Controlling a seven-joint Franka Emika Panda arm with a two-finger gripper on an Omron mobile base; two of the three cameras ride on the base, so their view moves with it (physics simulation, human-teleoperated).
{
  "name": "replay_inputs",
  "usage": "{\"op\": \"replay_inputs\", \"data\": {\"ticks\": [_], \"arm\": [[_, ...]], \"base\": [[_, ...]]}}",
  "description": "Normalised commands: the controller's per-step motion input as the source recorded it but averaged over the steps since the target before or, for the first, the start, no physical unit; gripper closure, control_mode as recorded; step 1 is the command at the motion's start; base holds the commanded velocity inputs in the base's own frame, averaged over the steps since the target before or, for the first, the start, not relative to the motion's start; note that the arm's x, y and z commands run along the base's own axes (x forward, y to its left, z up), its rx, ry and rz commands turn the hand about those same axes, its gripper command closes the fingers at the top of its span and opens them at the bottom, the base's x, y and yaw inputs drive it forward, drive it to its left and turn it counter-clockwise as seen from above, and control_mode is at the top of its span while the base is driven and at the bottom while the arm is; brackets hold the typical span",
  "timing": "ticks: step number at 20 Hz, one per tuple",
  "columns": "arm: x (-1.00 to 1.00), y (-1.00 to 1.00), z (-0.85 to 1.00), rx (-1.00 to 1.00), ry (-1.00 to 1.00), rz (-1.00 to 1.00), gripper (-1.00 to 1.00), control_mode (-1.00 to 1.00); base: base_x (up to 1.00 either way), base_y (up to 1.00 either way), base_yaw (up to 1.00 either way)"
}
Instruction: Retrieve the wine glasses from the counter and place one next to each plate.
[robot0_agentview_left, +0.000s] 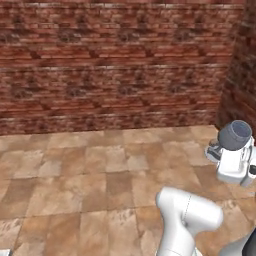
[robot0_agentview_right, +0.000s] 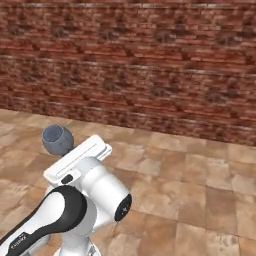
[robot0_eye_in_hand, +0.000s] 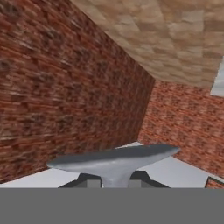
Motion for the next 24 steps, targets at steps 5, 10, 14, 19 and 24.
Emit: {"op": "replay_inputs", "data": {"ticks": [5, 10, 14, 19, 24], "arm": [[0.00, 0.00, 0.00, 0.00, 0.00, 0.00, 1.00, 1.00], [0.00, 0.00, 0.00, 0.00, 0.00, 0.00, 1.00, 1.00], [0.00, 0.00, 0.00, 0.00, 0.00, 0.00, 1.00, 1.00], [0.00, 0.00, 0.00, 0.00, 0.00, 0.00, 1.00, 1.00], [0.00, 0.00, 0.00, 0.00, 0.00, 0.00, 1.00, 1.00]], "base": [[1.00, -0.11, 0.73], [1.00, -0.08, 0.81], [0.94, -0.07, 0.87], [0.87, -0.15, 0.85], [0.96, -0.30, 0.66]]}}
